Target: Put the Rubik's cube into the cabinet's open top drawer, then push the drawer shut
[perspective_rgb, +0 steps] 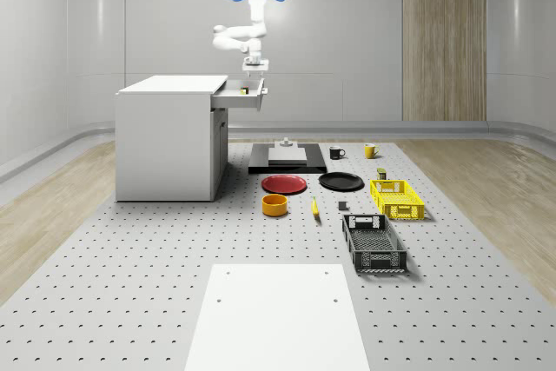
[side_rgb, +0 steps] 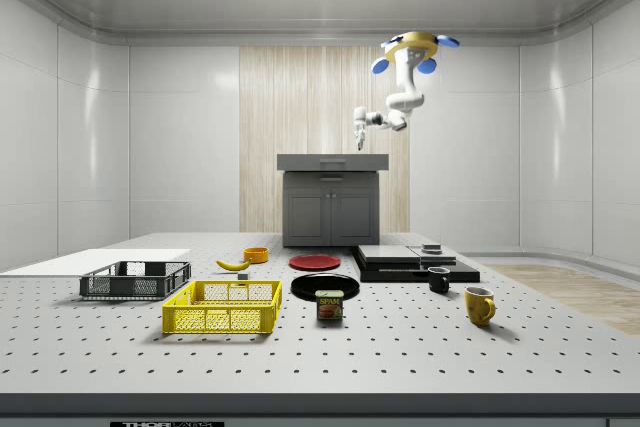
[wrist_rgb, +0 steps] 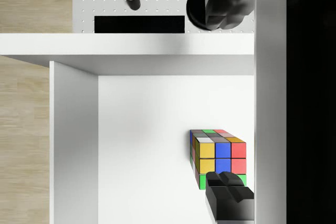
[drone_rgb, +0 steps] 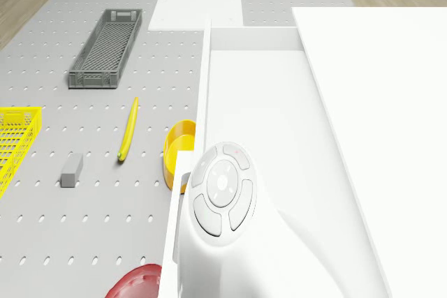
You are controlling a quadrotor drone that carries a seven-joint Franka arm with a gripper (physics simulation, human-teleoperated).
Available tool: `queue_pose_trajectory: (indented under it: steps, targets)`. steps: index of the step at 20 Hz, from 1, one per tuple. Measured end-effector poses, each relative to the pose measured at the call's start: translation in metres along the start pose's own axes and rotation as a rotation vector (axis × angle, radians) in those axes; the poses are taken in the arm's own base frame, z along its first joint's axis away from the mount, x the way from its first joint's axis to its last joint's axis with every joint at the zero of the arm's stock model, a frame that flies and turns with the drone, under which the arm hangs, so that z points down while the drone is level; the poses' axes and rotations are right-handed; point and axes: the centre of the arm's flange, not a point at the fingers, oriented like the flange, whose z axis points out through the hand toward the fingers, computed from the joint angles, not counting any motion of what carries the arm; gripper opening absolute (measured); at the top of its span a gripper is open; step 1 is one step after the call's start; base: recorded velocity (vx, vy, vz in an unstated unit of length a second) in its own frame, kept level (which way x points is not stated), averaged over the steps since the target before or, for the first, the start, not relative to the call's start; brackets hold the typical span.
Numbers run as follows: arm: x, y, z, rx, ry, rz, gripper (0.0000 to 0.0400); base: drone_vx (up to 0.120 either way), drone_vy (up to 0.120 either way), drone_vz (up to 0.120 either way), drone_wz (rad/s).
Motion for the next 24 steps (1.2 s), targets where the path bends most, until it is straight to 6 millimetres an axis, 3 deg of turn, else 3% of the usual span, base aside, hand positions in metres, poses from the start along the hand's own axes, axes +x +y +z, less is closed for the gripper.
queue_pose_trajectory:
  steps: [24]
  targets:
    - [0.0, 0.0, -0.0002, 0.0, 0.0, 0.0, 0.04, 0.0, 0.12, 0.0, 0.0]
